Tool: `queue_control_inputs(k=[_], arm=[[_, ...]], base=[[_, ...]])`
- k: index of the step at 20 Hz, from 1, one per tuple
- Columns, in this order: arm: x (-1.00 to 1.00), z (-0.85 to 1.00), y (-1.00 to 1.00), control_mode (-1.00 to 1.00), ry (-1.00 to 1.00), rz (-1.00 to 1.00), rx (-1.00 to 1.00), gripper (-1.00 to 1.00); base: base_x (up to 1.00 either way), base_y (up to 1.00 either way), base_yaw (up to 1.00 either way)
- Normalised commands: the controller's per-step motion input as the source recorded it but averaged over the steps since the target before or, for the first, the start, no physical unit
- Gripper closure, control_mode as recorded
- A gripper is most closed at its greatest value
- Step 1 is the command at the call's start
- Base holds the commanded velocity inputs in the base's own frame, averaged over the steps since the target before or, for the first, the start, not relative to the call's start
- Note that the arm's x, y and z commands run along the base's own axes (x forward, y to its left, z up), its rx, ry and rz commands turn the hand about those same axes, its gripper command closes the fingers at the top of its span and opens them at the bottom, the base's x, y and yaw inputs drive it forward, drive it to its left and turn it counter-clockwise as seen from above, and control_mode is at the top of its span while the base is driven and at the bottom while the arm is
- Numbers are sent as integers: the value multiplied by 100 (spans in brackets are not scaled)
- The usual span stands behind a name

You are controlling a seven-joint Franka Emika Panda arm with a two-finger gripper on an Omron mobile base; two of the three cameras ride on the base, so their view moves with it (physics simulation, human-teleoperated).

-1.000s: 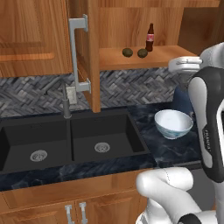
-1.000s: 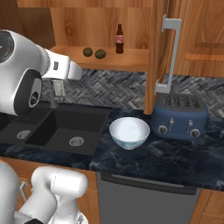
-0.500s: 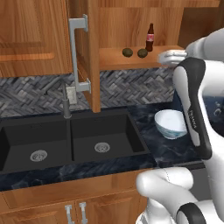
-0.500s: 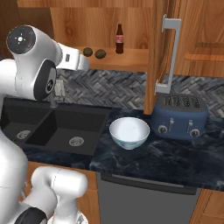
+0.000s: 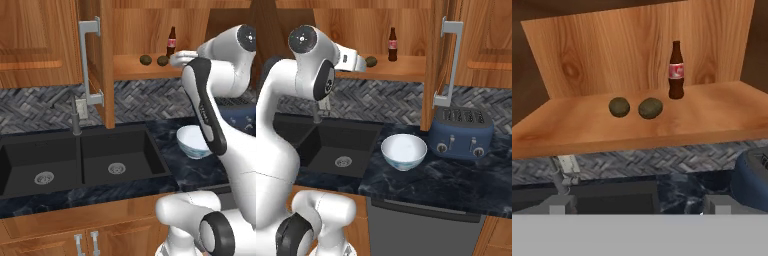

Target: Open the cabinet. Pick the kiwi and kiwi from the cabinet and place them into the bowl. Then close the cabinet.

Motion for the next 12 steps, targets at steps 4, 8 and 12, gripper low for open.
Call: queue_control_inputs(k=[4,8,12], arm=[[66,-3,0,-100,0,0,-1,-100],[64,-6,0,-100,0,0,0,-100],[39,-6,-12,-100,0,-3,0,-100]], base=[[0,0,0],[0,0,0],[0,0,0]])
